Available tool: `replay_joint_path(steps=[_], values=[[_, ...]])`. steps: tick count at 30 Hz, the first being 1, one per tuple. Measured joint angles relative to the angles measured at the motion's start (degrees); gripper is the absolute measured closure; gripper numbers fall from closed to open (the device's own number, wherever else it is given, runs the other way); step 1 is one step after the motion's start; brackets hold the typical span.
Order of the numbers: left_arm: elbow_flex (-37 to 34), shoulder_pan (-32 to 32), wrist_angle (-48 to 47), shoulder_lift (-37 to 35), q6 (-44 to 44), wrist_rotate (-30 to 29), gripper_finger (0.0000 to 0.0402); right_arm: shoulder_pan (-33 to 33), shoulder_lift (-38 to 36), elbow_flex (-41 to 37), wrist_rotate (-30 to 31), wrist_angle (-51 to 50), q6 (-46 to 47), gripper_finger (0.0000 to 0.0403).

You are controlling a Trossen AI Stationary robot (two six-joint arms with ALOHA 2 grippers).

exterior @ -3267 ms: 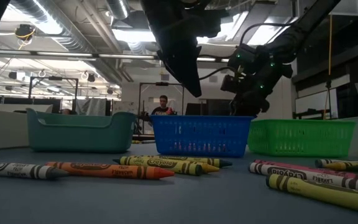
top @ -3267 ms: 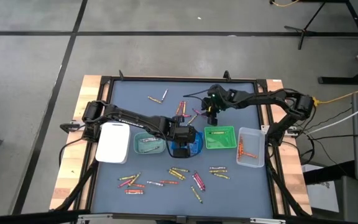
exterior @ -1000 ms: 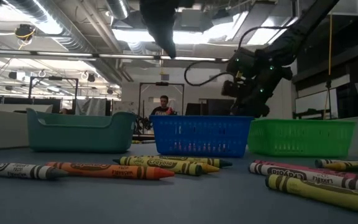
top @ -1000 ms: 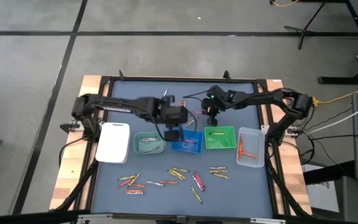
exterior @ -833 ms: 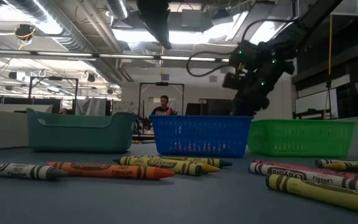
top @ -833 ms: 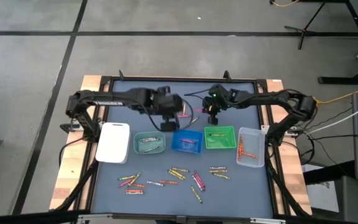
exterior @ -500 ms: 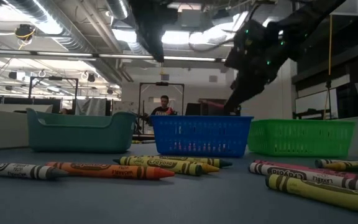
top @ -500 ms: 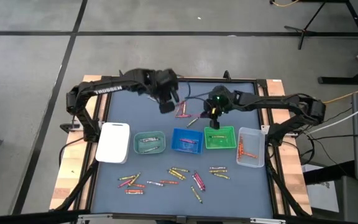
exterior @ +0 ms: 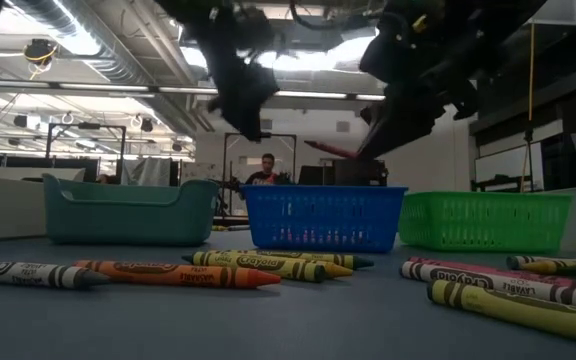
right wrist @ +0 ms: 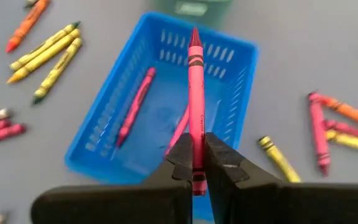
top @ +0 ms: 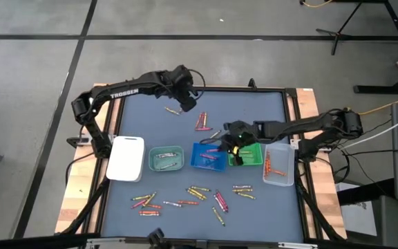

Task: Sort crayons
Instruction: Put the red crayon into the blue bin, then put the gray crayon into the light green bin

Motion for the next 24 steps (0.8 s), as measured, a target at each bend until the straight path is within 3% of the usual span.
replay_joint_path(steps=[6,10,16,24], values=[[-9.6,1.3,15.1,0.0,-3.0,0.0,0.0310,1.3,0.0,0.0,2.2,3.5,0.3,0.0378],[-14.8,2.4,22.1,0.0,-6.0,0.1,0.0310,1.1,0.0,0.0,2.2,3.9,0.5,0.0341],[-20.2,3.8,24.2,0.0,-9.9,0.0,0.0310,1.1,0.0,0.0,2.2,4.1,0.5,0.0288],[-25.7,4.0,28.5,0.0,-12.3,0.1,0.0310,1.1,0.0,0.0,2.2,4.1,0.5,0.0277]])
